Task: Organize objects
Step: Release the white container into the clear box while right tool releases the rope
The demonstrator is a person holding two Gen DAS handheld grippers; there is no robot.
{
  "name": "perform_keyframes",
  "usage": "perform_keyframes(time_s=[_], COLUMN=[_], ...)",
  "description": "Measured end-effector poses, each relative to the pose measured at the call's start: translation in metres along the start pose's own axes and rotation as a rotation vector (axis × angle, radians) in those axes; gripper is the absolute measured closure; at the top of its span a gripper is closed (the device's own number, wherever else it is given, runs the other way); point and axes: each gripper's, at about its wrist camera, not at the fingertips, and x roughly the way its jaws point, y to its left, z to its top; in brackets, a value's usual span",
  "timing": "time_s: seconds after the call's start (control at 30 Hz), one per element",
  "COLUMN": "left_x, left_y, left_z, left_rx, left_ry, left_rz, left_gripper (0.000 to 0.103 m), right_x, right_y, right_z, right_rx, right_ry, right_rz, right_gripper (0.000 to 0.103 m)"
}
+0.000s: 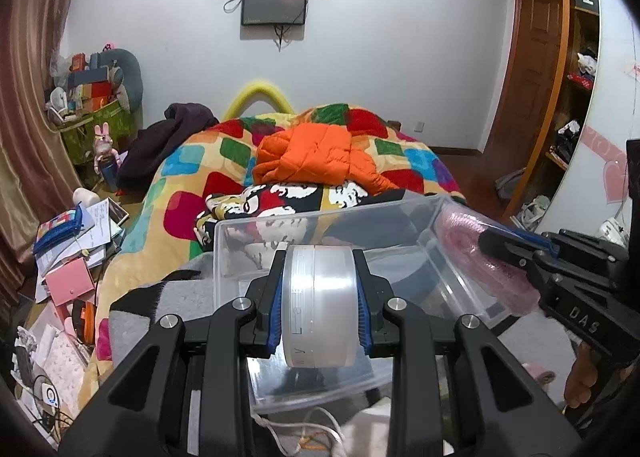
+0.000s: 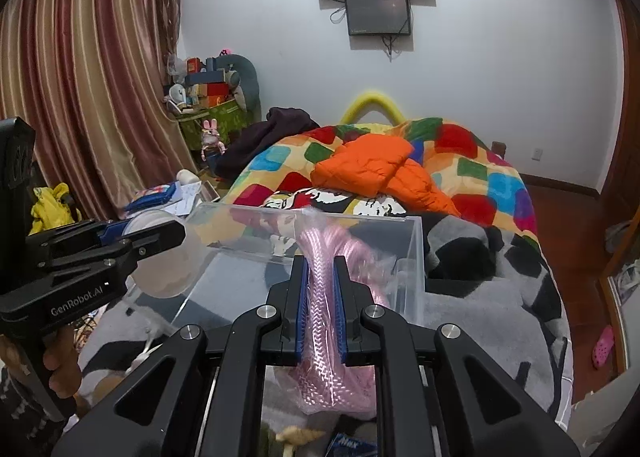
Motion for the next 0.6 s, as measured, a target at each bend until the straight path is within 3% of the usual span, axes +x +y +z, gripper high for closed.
perform_keyframes(time_s=[0.6], left_x=[0.041], left_y=[0.016], left_z=[-0.011], left_rx=[-0.027], left_ry=[0.134], left_rz=[-0.022], left_gripper=[0.074], right_x=[0.03], right_y=[0.011], right_z=[-0.011], right_rx=[-0.054], right_ry=[0.087], right_rz=[0.023], right_gripper=[0.095])
